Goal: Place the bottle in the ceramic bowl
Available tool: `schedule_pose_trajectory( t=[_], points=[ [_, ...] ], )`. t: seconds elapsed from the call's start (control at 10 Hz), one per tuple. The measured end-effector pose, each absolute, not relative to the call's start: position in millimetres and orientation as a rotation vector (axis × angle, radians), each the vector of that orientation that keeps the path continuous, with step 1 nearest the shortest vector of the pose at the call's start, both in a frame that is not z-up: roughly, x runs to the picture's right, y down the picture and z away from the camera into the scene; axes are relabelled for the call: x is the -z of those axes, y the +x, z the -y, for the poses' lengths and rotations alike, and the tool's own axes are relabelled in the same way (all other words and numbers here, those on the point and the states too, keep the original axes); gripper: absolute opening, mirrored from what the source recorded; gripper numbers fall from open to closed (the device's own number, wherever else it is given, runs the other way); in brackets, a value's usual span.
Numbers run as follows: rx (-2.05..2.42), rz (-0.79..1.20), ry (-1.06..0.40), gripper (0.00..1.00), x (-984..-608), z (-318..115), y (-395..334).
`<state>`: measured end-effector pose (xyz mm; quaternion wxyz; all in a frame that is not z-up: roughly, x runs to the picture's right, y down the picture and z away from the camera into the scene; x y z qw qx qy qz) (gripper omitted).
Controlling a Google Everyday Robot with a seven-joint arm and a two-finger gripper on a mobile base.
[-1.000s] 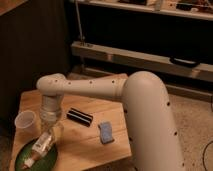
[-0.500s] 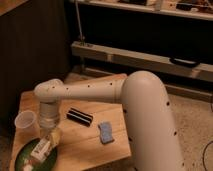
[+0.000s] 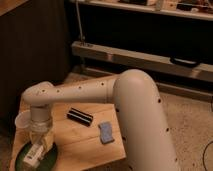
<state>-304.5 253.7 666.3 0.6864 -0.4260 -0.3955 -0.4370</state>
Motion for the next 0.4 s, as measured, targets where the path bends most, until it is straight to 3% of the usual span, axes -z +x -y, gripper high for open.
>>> schedule_pose_trajectory(
  t=[0.4],
  points=[
    [0.996,0.917,-0.963,0.8,-667.3,-255.7,-305.5]
  ],
)
